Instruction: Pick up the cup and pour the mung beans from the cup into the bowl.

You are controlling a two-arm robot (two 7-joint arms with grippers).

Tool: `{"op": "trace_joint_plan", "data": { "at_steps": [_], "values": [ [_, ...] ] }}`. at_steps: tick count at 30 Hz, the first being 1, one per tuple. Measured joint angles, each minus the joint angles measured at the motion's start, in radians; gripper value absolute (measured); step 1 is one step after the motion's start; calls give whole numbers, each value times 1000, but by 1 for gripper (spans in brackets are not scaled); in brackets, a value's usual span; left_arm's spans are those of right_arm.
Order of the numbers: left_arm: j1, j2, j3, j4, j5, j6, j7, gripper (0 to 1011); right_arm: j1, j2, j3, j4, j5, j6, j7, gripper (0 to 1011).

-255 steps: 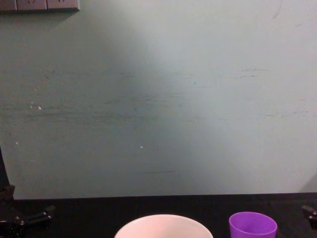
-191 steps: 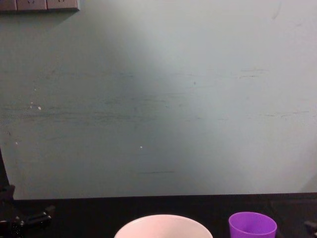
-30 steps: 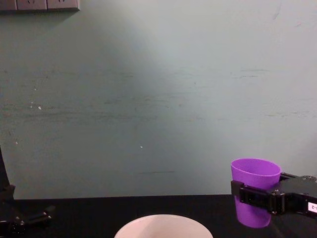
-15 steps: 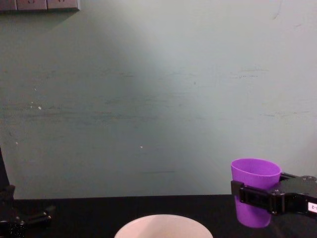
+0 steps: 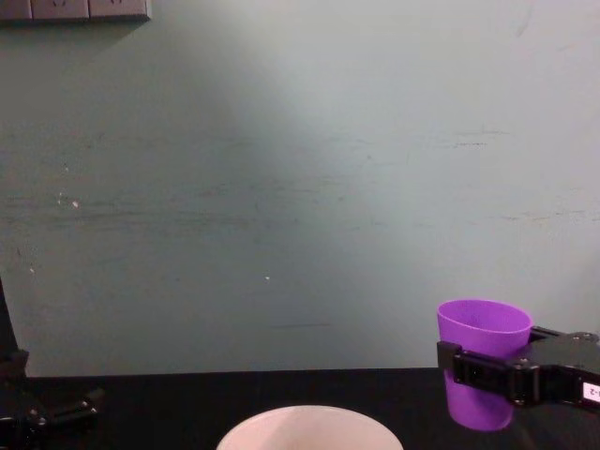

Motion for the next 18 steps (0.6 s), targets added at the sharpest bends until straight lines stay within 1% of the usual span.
{"op": "trace_joint_plan", "data": {
  "at_steps": [18],
  "values": [
    [0, 0, 0, 0, 0, 0, 0, 1000, 0, 0, 0, 0, 0, 0, 0, 722]
  ]
}}
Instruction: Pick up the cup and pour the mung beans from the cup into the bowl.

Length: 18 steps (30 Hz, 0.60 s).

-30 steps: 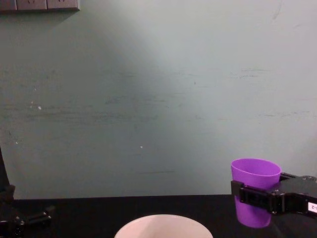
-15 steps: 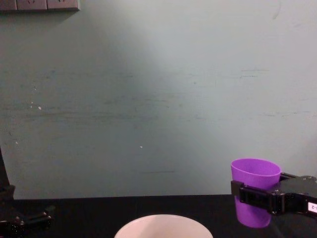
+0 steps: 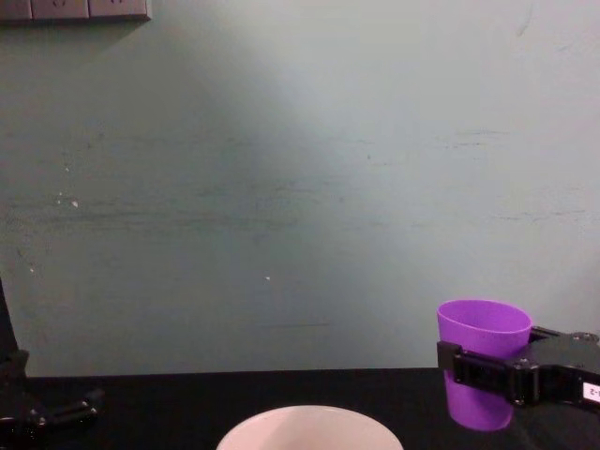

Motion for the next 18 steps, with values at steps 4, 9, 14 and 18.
{"op": "trace_joint_plan", "data": {
  "at_steps": [4, 9, 14, 18],
  "values": [
    [0, 0, 0, 0, 0, 0, 0, 1000, 0, 0, 0, 0, 0, 0, 0, 722],
    [0, 0, 0, 0, 0, 0, 0, 1000, 0, 0, 0, 0, 0, 0, 0, 722],
    [0, 0, 0, 0, 0, 0, 0, 1000, 0, 0, 0, 0, 0, 0, 0, 722],
    [0, 0, 0, 0, 0, 0, 0, 1000, 0, 0, 0, 0, 0, 0, 0, 722]
  ]
}}
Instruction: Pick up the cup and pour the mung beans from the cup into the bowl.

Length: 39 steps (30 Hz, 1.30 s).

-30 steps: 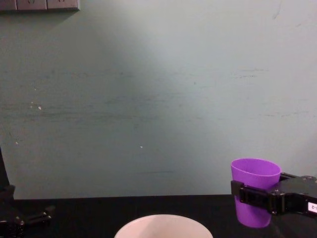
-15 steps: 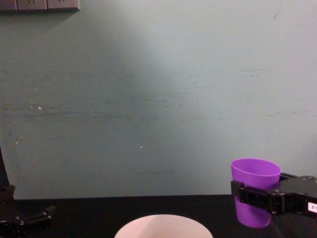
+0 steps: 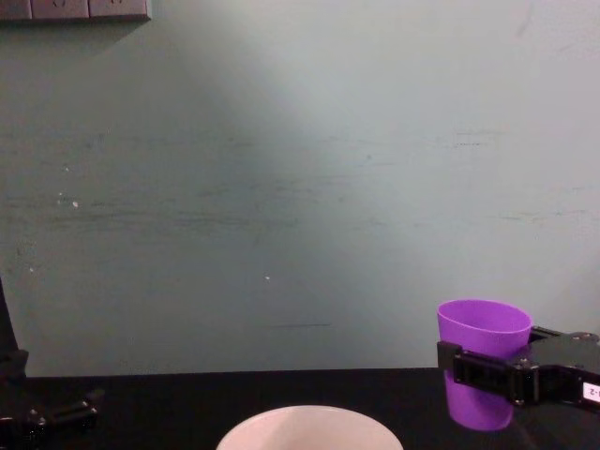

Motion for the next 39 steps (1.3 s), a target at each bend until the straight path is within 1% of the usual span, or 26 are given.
{"op": "trace_joint_plan", "data": {
  "at_steps": [2, 5, 6, 7, 8, 11, 12, 14, 15, 17, 18, 20, 21, 24, 25, 28, 29, 30, 31, 33, 34, 35, 37, 39],
  "values": [
    [0, 0, 0, 0, 0, 0, 0, 1000, 0, 1, -1, -1, -4, 0, -1, 722],
    [0, 0, 0, 0, 0, 0, 0, 1000, 1, 8, -13, -17, -36, 0, -6, 722],
    [0, 0, 0, 0, 0, 0, 0, 1000, 2, 13, -21, -27, -60, 3, -14, 722],
    [0, 0, 0, 0, 0, 0, 0, 1000, 3, 15, -25, -32, -72, 5, -18, 722],
    [0, 0, 0, 0, 0, 0, 0, 1000, 4, 18, -32, -41, -96, 7, -25, 722],
    [0, 0, 0, 0, 0, 0, 0, 1000, 6, 23, -45, -58, -143, 16, -40, 722],
    [0, 0, 0, 0, 0, 0, 0, 1000, 8, 27, -55, -71, -176, 24, -52, 722],
    [0, 0, 0, 0, 0, 0, 0, 1000, 9, 31, -64, -84, -210, 32, -64, 722],
    [0, 0, 0, 0, 0, 0, 0, 1000, 11, 35, -73, -97, -242, 41, -75, 722],
    [0, 0, 0, 0, 0, 0, 0, 1000, 14, 38, -83, -110, -276, 53, -84, 722],
    [0, 0, 0, 0, 0, 0, 0, 1000, 18, 43, -95, -123, -314, 69, -94, 722],
    [0, 0, 0, 0, 0, 0, 0, 1000, 27, 48, -109, -135, -350, 87, -101, 722],
    [0, 0, 0, 0, 0, 0, 0, 1000, 36, 53, -120, -143, -382, 103, -103, 722],
    [0, 0, 0, 0, 0, 0, 0, 1000, 51, 59, -138, -151, -425, 123, -102, 722],
    [0, 0, 0, 0, 0, 0, 0, 1000, 64, 62, -151, -156, -454, 138, -100, 722],
    [0, 0, 0, 0, 0, 0, 0, 1000, 84, 67, -175, -161, -501, 163, -90, 722],
    [0, 0, 0, 0, 0, 0, 0, 1000, 96, 69, -190, -164, -529, 178, -85, 722],
    [0, 0, 0, 0, 0, 0, 0, 1000, 103, 70, -197, -165, -545, 186, -81, 722],
    [0, 0, 0, 0, 0, 0, 0, 1000, 116, 72, -214, -167, -574, 201, -75, 722],
    [0, 0, 0, 0, 0, 0, 0, 1000, 128, 73, -227, -169, -602, 216, -68, 722],
    [0, 0, 0, 0, 0, 0, 0, 1000, 140, 74, -242, -170, -629, 228, -59, 722],
    [0, 0, 0, 0, 0, 0, 0, 1000, 140, 74, -242, -170, -629, 228, -59, 722],
    [0, 0, 0, 0, 0, 0, 0, 1000, 161, 74, -269, -174, -677, 252, -44, 722],
    [0, 0, 0, 0, 0, 0, 0, 1000, 171, 74, -282, -175, -701, 263, -37, 722]
  ]
}}
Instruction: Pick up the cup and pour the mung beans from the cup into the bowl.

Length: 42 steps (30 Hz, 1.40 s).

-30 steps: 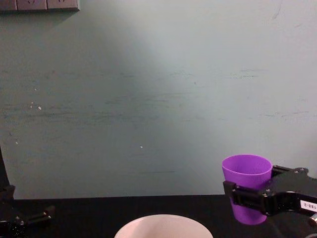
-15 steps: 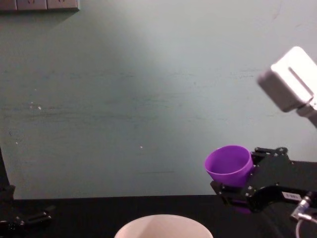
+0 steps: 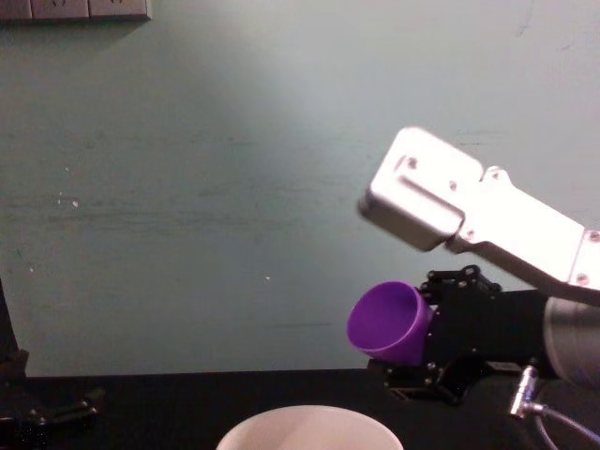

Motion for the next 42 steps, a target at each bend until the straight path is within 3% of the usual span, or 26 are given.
{"op": "trace_joint_plan", "data": {
  "at_steps": [7, 8, 10, 11, 16, 17, 34, 42],
  "values": [
    [0, 0, 0, 0, 0, 0, 0, 1000, 41, -6, -69, -6, -125, 53, 29, 722],
    [0, 0, 0, 0, 0, 0, 0, 1000, 41, -6, -69, -6, -125, 53, 29, 722],
    [0, 0, 0, 0, 0, 0, 0, 1000, 54, -10, -99, -7, -177, 74, 37, 722],
    [0, 0, 0, 0, 0, 0, 0, 1000, 54, -10, -99, -7, -177, 74, 37, 722],
    [0, 0, 0, 0, 0, 0, 0, 1000, 82, -15, -161, -9, -292, 118, 56, 722],
    [0, 0, 0, 0, 0, 0, 0, 1000, 82, -15, -161, -9, -292, 118, 56, 722],
    [0, 0, 0, 0, 0, 0, 0, 1000, 139, -37, -298, 15, -560, 185, 110, 722],
    [0, 0, 0, 0, 0, 0, 0, 1000, 149, -43, -331, 25, -641, 191, 131, 722]
  ]
}}
